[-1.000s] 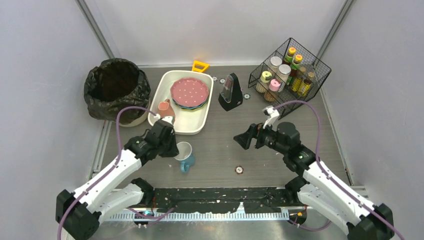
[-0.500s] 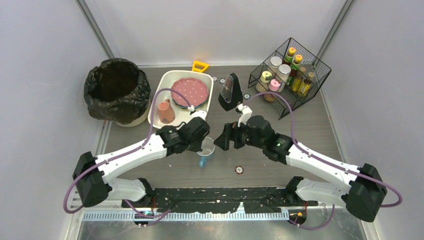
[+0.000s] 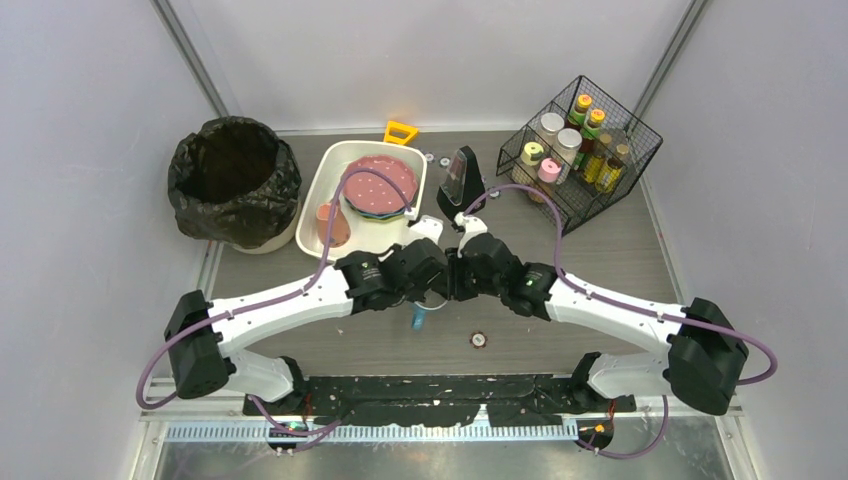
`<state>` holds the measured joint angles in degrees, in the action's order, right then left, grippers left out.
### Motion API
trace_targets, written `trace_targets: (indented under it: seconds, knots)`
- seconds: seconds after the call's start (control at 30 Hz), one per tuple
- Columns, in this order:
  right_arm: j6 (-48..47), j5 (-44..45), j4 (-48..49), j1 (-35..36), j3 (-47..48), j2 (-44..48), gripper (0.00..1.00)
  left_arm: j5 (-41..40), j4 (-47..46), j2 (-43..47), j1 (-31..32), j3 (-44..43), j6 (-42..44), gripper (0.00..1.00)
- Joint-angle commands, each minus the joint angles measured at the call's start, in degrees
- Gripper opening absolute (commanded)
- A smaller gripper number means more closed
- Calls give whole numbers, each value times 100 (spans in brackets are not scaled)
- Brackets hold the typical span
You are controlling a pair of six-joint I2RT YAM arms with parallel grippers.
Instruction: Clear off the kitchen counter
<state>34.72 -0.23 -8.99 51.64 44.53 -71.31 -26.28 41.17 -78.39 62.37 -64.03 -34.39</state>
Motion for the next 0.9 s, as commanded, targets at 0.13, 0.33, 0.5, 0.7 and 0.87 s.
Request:
trace_targets:
  seconds: [0.13,0.33,0.5,0.7,0.87]
  knots:
    - [-14,874,-118,6,54,335,6,-73,-364,413,80,-296,349,43]
    - [-88,1132,-93,-115,-149,772,5,255,-680,941,45,-207,588,90]
    - [-122,650,623,-648,-775,1519,5,969,-1084,1511,-368,92,604,100]
    - [5,-389,1988,-1413,-1691,2510,6,2227,-2076,2404,-1251,928,379,100]
    - [224,-948,3301,-1811,-2286,3247,5,3556,-2779,2916,-1998,1475,-86,100]
